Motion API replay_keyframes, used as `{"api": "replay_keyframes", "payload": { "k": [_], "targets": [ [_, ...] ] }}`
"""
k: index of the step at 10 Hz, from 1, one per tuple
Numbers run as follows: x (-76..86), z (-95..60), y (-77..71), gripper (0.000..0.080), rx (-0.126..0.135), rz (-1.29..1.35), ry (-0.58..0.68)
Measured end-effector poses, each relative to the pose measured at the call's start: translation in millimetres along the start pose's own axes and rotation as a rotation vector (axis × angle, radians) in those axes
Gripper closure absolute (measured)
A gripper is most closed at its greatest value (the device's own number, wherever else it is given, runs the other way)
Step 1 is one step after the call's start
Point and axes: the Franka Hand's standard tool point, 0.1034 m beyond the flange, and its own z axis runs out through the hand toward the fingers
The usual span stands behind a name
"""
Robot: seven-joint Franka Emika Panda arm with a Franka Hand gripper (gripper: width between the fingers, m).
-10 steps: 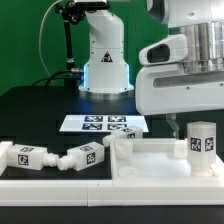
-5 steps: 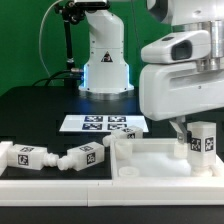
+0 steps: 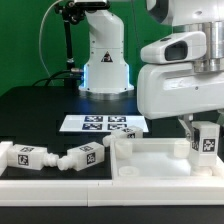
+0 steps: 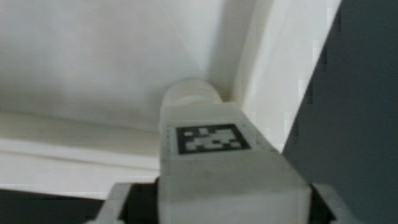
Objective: Assemble one leg
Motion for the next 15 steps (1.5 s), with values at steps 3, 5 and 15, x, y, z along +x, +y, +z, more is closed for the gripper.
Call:
{"api": "replay_keyframes", "payload": {
  "k": [3,5,15],
  "targets": [
    [3.5,1.9,4.5,0.0504,0.029,0.436,-0.001],
    [3.2,2.5,6.9,0.0505,0.064,0.763,-0.014],
    [5.4,-2.4,-10.1,0.0151,0.028,0.299,-0.015]
  ]
}}
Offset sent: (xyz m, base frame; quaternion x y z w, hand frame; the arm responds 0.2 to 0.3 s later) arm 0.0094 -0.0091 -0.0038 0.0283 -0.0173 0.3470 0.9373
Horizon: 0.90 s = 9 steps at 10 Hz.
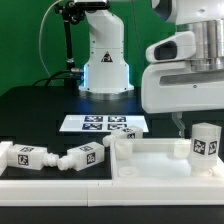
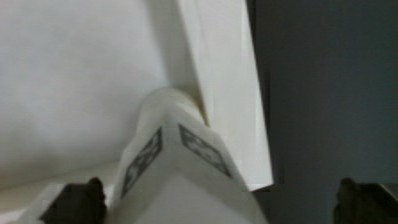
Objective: Assemble one leg
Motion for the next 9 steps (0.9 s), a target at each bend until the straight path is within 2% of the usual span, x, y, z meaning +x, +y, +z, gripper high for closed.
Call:
{"api": "replay_keyframes", "payload": {
  "k": [2,3,4,5,7,8,9],
  "targets": [
    [0.4,0.5,1.9,0.0151,-0.001,-0.136,0.0],
    [0.7,1.0,4.0,0.015,-0.011,-0.259,0.0],
    [1.1,2.5,8.4,0.015,-0.035,-0.457,-0.003],
    [1.2,2.8,9.1,0.015,-0.041,-0.529,-0.005],
    [1.1,2.8,8.9,0.015,-0.039,-0.51,-0.005],
    [1.1,2.8,9.0,0.024,-0.039,-0.511,-0.005],
    [1.1,2.8,9.0,0.0423,-0.039,-0.51,-0.005]
  ]
}}
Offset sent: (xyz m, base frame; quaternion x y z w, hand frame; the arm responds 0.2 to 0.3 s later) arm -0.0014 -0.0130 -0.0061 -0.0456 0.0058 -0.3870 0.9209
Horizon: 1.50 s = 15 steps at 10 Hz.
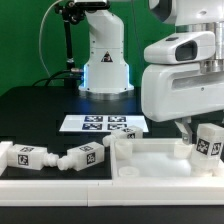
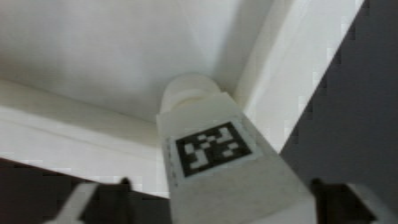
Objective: Assemble one leg
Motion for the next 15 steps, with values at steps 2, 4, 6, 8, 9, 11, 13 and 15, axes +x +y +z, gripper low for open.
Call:
{"api": "replay_keyframes", "payload": {
  "k": [2,4,6,8,9,11,13,15],
  "targets": [
    [-0.3,-0.1,2.9,0.0508,-0.001,0.164,0.001],
    [-0.5,-0.1,4.1,0.0508,0.002,0.335,0.002],
    [-1.0,-0.2,6.1,0.0508,0.012,0.608,0.001],
    [-2.5,0.4,5.1,0.0509,0.035,0.96,-0.017],
    [-3.6,1.7,3.3,0.0509,0.049,1.1,-0.03],
    [-4.1,3.0,1.0,0.0509,0.056,1.228,-0.038],
    [-4.2,3.1,0.1,0.0506,0.049,1.148,-0.034],
    [-3.8,3.8,-5.8,0.029,0.023,0.917,-0.026]
  ]
}}
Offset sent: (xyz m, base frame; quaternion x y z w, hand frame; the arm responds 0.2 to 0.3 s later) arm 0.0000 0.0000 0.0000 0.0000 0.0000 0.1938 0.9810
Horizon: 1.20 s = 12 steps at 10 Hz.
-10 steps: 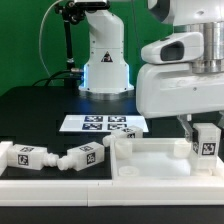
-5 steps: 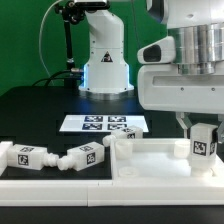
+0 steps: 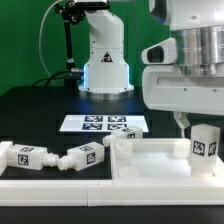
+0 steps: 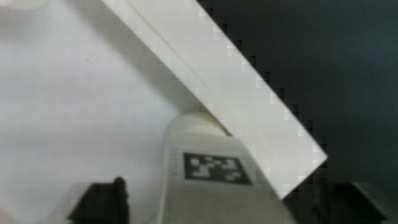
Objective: Assemble one leg
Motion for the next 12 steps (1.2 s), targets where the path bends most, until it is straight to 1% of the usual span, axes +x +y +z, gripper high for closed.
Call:
{"api": "replay_keyframes", "payload": {
  "k": [1,2,3,4,6,7,8,9,10,11,12],
  "targets": [
    [0.6,0.0,1.0,0.018,-0.001,-0.165,0.0],
    [-0.3,-0.7,-0.6,0.0159,-0.006,-0.311,0.004],
    [-0.1,-1.7,-0.4,0.0159,-0.013,-0.473,0.005],
    [2.7,-1.9,2.7,0.0151,-0.015,-0.551,0.005],
    [2.7,-1.2,3.1,0.015,-0.016,-0.672,0.004],
    [3.8,-0.9,4.3,0.015,-0.023,-0.767,0.004],
    [7.0,-1.1,4.6,0.015,-0.038,-0.925,0.013],
    [7.5,-1.9,1.5,0.015,-0.035,-0.92,0.026],
    [7.5,-1.6,1.8,0.0177,-0.034,-0.892,0.025],
    [7.7,-1.6,2.0,0.0177,-0.034,-0.884,0.025],
    [7.2,-1.6,1.5,0.0356,-0.03,-0.818,0.026]
  ]
}}
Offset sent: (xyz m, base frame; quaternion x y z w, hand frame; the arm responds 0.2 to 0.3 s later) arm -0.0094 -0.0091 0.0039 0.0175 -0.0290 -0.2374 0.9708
